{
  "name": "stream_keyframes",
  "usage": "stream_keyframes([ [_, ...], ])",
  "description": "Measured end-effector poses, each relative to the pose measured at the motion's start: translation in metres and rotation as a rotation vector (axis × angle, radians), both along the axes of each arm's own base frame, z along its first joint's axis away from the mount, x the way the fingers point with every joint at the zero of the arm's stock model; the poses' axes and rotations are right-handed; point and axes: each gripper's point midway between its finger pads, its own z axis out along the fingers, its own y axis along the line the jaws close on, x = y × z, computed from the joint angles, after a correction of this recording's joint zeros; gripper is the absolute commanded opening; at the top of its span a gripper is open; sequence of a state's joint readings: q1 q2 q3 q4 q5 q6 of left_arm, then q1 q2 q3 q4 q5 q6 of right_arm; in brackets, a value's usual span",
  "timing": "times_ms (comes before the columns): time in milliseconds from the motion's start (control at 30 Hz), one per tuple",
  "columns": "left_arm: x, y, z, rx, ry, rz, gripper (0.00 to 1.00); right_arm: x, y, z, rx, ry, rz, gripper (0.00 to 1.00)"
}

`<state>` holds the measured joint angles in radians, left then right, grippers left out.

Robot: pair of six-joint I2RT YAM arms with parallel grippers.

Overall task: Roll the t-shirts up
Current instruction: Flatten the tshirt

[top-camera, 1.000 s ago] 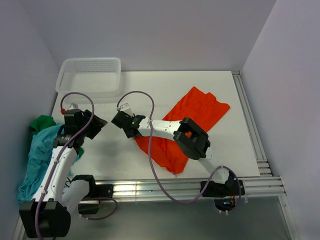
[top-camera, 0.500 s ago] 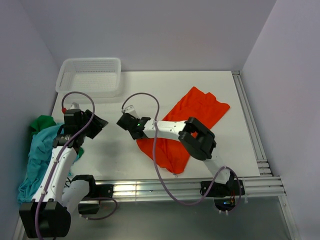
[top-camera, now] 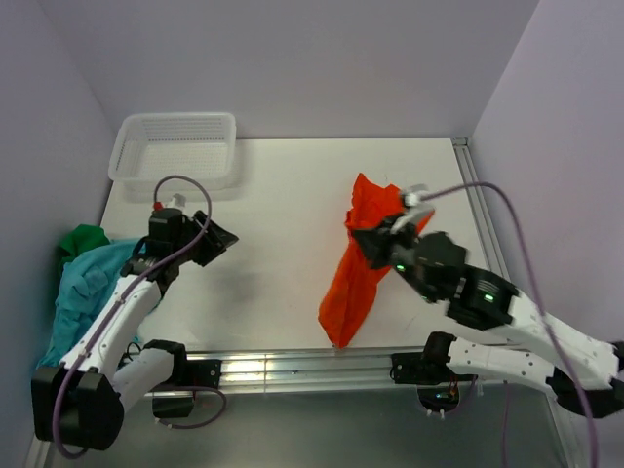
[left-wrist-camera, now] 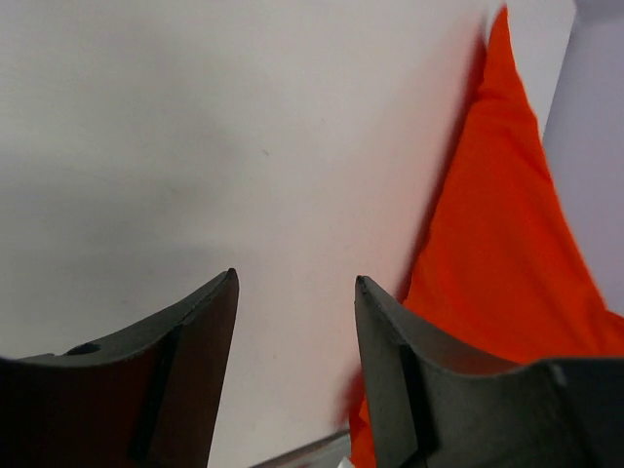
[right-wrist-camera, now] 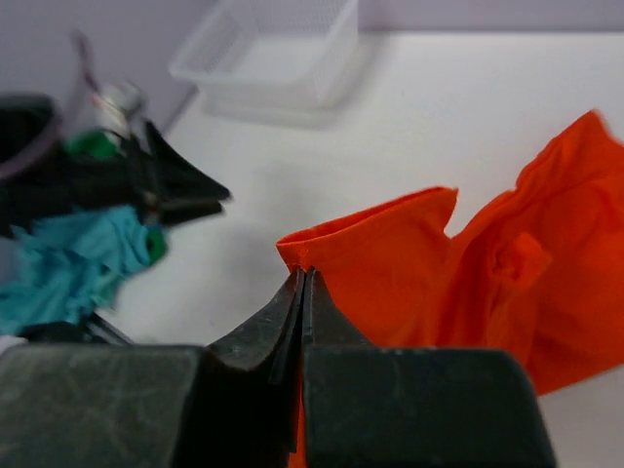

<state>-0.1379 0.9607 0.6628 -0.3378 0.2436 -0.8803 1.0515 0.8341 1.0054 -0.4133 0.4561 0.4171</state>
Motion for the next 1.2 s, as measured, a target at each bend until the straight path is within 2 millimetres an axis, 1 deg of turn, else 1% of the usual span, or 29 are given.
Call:
stream_keyframes([
  [33, -0.001, -0.014, -0.002, 0.002, 0.007, -0.038, 0.58, -0.01, -0.021, 0.016, 0.056, -0.029, -0.011, 0.0],
  [67, -0.002, -0.027, -0.003, -0.001, 0.013, -0.075, 0.59, -0.016, -0.034, 0.026, 0.093, -0.048, -0.019, 0.0],
  [100, -0.003, -0.038, -0.004, -0.005, 0.022, -0.106, 0.6, -0.025, -0.053, 0.04, 0.144, -0.075, -0.032, 0.0],
  [167, -0.001, -0.062, -0.003, -0.014, 0.026, -0.162, 0.6, -0.037, -0.076, 0.056, 0.209, -0.105, -0.039, 0.0],
  [200, 0.003, -0.072, -0.001, -0.018, 0.026, -0.183, 0.61, -0.042, -0.084, 0.06, 0.226, -0.114, -0.041, 0.0],
  [300, 0.016, -0.104, 0.005, -0.014, 0.025, -0.237, 0.61, -0.057, -0.1, 0.06, 0.266, -0.117, -0.015, 0.0],
  [467, 0.048, -0.162, 0.026, -0.007, -0.019, -0.312, 0.62, -0.083, -0.125, 0.052, 0.372, -0.123, 0.039, 0.0],
  [500, 0.054, -0.174, 0.027, -0.009, -0.024, -0.328, 0.62, -0.087, -0.131, 0.049, 0.39, -0.122, 0.041, 0.0],
  [533, 0.059, -0.181, 0.028, -0.011, -0.028, -0.337, 0.62, -0.091, -0.135, 0.047, 0.408, -0.117, 0.042, 0.0],
  [567, 0.066, -0.191, 0.025, -0.013, -0.027, -0.348, 0.62, -0.093, -0.138, 0.044, 0.42, -0.114, 0.041, 0.0],
  [633, 0.078, -0.203, 0.014, -0.011, -0.011, -0.355, 0.63, -0.097, -0.143, 0.038, 0.438, -0.103, 0.04, 0.0],
  [667, 0.083, -0.208, 0.004, -0.008, 0.007, -0.355, 0.62, -0.098, -0.146, 0.033, 0.442, -0.098, 0.04, 0.0],
  [767, 0.097, -0.221, -0.035, 0.008, 0.085, -0.359, 0.62, -0.102, -0.149, 0.022, 0.451, -0.083, 0.044, 0.0],
  [867, 0.109, -0.232, -0.067, 0.019, 0.142, -0.36, 0.62, -0.103, -0.147, 0.014, 0.438, -0.064, 0.048, 0.0],
  [967, 0.12, -0.243, -0.082, 0.018, 0.17, -0.358, 0.63, -0.104, -0.146, 0.009, 0.426, -0.05, 0.059, 0.0],
  [1067, 0.136, -0.256, -0.079, 0.006, 0.155, -0.356, 0.63, -0.105, -0.144, 0.008, 0.425, -0.044, 0.066, 0.0],
  [1200, 0.153, -0.267, -0.06, -0.02, 0.106, -0.356, 0.62, -0.106, -0.144, 0.007, 0.423, -0.042, 0.07, 0.0],
])
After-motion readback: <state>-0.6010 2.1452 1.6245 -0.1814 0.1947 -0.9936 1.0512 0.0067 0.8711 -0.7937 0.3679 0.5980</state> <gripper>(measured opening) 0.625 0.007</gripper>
